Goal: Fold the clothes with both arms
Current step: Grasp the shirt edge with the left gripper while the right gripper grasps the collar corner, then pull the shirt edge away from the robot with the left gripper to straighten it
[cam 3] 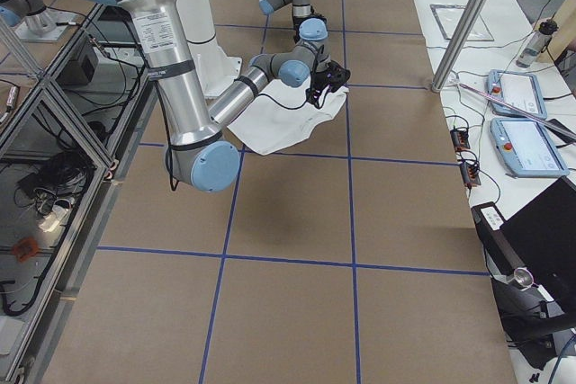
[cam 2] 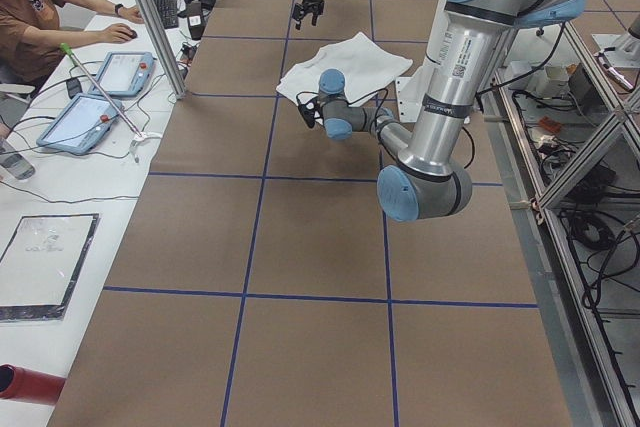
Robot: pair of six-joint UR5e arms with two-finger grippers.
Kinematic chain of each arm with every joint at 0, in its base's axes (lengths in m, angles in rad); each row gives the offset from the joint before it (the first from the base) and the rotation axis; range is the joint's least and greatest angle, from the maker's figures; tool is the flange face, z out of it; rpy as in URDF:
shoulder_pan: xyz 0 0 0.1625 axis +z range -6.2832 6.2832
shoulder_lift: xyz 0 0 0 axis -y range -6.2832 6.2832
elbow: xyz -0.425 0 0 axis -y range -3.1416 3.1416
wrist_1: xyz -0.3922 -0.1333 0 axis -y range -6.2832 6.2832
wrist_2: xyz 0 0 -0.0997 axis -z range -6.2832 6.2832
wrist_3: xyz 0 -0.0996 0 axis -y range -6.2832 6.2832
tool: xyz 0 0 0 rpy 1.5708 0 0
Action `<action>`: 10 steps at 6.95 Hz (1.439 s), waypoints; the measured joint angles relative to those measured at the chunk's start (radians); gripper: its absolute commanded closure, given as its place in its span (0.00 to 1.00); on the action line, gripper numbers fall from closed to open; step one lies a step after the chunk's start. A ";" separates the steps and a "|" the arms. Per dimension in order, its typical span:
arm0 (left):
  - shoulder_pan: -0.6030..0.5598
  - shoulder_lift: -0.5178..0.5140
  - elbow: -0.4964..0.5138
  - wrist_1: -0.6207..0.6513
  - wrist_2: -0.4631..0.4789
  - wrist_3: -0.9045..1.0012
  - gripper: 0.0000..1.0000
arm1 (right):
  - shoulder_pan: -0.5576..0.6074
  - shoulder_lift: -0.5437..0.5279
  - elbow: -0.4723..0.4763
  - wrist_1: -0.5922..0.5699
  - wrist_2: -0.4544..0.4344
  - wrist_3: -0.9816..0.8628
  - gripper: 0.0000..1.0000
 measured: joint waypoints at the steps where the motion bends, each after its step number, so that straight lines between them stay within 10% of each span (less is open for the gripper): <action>1: -0.009 0.001 0.001 0.002 0.008 0.002 1.00 | 0.000 0.005 -0.005 0.000 -0.001 0.002 0.00; 5: -0.134 -0.050 0.084 0.003 0.014 0.194 1.00 | 0.000 0.008 -0.017 0.001 -0.004 0.004 0.00; 10: -0.331 -0.424 0.621 -0.165 0.031 0.379 1.00 | -0.002 0.012 -0.050 0.013 -0.008 0.004 0.00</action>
